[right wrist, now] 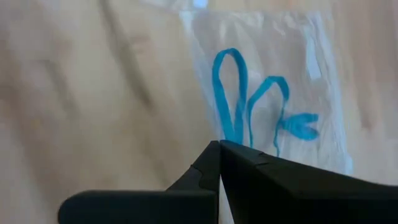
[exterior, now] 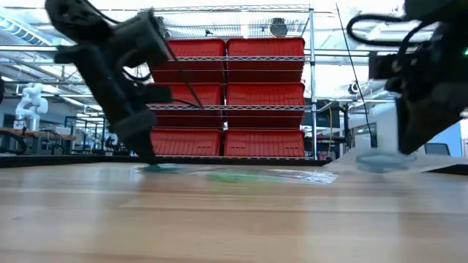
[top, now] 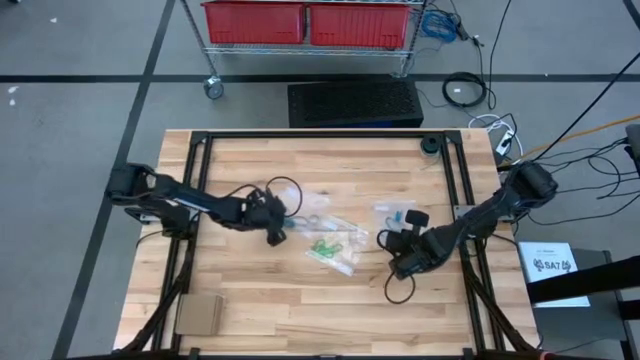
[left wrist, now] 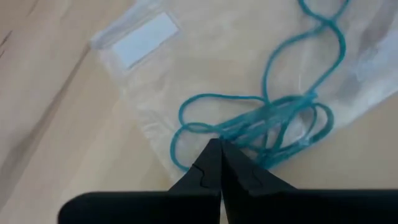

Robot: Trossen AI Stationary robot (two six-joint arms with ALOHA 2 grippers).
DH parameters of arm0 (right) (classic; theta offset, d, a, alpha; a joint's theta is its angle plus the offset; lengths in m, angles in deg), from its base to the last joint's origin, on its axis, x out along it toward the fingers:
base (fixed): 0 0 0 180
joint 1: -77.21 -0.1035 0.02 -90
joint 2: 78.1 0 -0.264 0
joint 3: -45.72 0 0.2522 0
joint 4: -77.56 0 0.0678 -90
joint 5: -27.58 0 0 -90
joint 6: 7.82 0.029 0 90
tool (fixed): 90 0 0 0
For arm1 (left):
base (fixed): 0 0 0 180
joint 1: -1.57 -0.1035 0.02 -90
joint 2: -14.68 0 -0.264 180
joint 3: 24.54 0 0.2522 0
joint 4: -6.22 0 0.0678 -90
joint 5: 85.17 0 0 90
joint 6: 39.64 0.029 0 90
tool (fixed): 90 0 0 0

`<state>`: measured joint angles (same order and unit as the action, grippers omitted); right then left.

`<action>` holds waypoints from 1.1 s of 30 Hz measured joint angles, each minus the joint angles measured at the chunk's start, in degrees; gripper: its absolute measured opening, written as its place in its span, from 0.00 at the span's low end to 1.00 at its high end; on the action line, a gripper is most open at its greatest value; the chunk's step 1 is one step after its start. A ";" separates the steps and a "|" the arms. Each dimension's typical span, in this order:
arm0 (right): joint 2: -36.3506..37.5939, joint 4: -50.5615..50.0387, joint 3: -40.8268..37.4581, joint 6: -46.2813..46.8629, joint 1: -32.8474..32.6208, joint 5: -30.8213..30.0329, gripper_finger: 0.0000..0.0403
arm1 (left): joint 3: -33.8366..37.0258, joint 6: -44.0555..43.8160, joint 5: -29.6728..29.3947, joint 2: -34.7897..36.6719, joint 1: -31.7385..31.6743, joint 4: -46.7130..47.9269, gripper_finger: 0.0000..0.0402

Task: Sort rubber bands
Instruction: Adjust the transparent zip lock bags

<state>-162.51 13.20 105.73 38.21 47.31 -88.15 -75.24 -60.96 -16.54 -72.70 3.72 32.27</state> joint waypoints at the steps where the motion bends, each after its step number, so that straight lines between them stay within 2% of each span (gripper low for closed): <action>1: -0.31 1.25 -0.80 -1.68 0.84 -0.40 0.00 | 1.35 -1.76 -0.72 1.30 0.37 -0.45 0.00; 7: -0.82 8.35 -4.28 -13.60 7.37 -5.03 0.00 | 4.97 -7.33 -1.73 6.75 2.99 -2.80 0.00; 10: -0.82 8.00 -4.04 -14.74 10.47 -5.75 0.00 | 5.01 -5.63 -3.97 8.38 4.12 -7.96 0.00; 13: -0.82 7.88 -2.80 -13.87 12.53 -3.96 0.04 | 4.96 -0.57 -4.00 8.86 2.90 -17.47 0.00; 16: -0.82 8.27 -0.86 -12.42 13.39 -0.81 0.10 | 4.90 2.93 1.13 7.98 -1.15 -22.29 0.00; 18: -0.82 8.42 0.66 -11.32 13.32 0.38 0.15 | 4.92 3.68 3.86 6.93 -4.79 -21.59 0.00; 23: -0.77 9.35 3.73 -9.82 12.51 0.28 0.30 | 4.93 5.38 11.59 4.17 -13.08 -22.17 0.00; 27: -0.77 11.44 3.83 -8.40 12.49 0.41 0.39 | 4.92 5.73 18.02 1.07 -16.90 -22.27 0.00; 30: -0.77 11.93 3.83 -7.94 12.50 0.43 0.40 | 4.92 5.18 18.90 -1.35 -17.96 -22.33 0.00; 33: -0.77 12.27 3.83 -7.99 12.50 0.39 0.39 | 4.92 2.61 16.15 -2.97 -18.52 -22.23 0.00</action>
<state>-163.29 25.47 109.57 30.22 59.81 -87.77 -70.31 -58.35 -0.39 -75.67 -14.80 10.05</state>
